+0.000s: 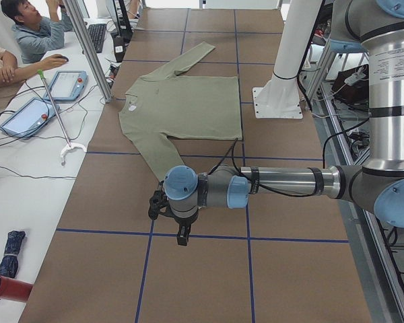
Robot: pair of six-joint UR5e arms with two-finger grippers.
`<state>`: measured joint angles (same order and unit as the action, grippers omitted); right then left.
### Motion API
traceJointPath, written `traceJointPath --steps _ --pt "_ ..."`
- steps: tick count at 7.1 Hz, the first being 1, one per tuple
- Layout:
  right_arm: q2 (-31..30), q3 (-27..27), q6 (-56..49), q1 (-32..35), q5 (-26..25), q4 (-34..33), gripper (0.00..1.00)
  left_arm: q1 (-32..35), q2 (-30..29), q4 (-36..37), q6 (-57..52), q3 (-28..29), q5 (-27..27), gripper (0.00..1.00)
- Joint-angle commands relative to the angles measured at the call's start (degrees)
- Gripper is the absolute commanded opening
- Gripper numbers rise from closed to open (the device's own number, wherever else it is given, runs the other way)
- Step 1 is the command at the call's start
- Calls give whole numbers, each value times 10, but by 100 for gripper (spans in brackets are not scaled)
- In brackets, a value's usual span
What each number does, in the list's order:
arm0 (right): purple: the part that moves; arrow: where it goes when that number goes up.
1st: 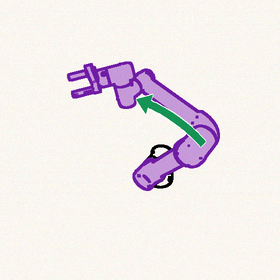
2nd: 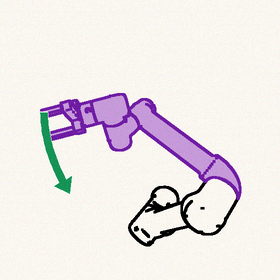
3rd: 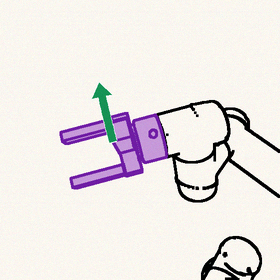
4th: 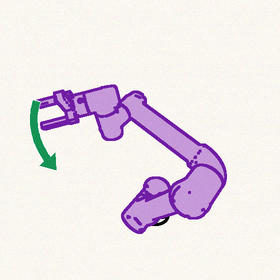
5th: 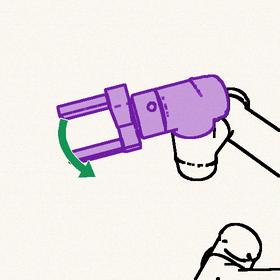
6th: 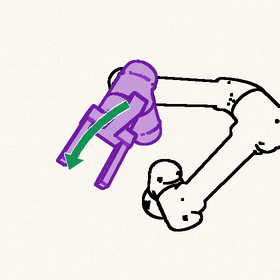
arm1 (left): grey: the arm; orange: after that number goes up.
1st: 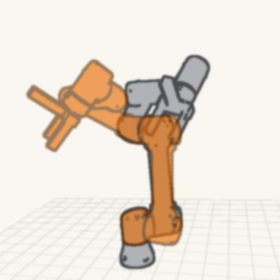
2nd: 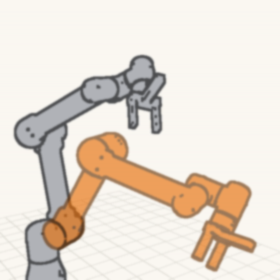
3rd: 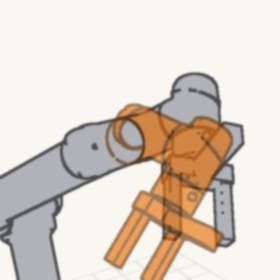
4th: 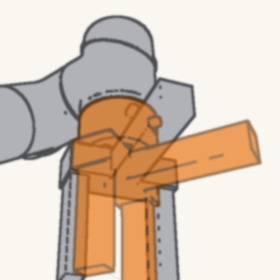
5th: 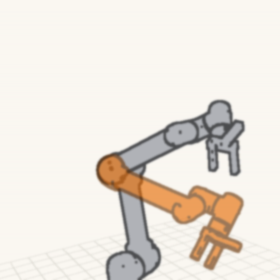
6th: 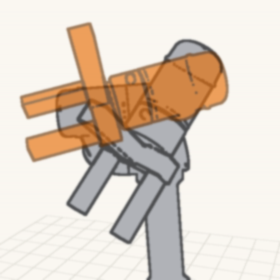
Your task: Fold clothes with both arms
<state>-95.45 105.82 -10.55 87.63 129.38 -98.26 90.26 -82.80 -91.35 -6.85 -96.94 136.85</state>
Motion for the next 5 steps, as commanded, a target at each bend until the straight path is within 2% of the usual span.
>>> traceJointPath --steps 1,3,5 --pt "0 0 0 0 0 0 100 0 1 0 0 -4 0 100" --pt "0 0 -1 0 0 0 100 1 2 -1 0 -12 1 100" --pt "1 1 0 2 -11 1 100 0 6 -7 0 -50 -24 100"
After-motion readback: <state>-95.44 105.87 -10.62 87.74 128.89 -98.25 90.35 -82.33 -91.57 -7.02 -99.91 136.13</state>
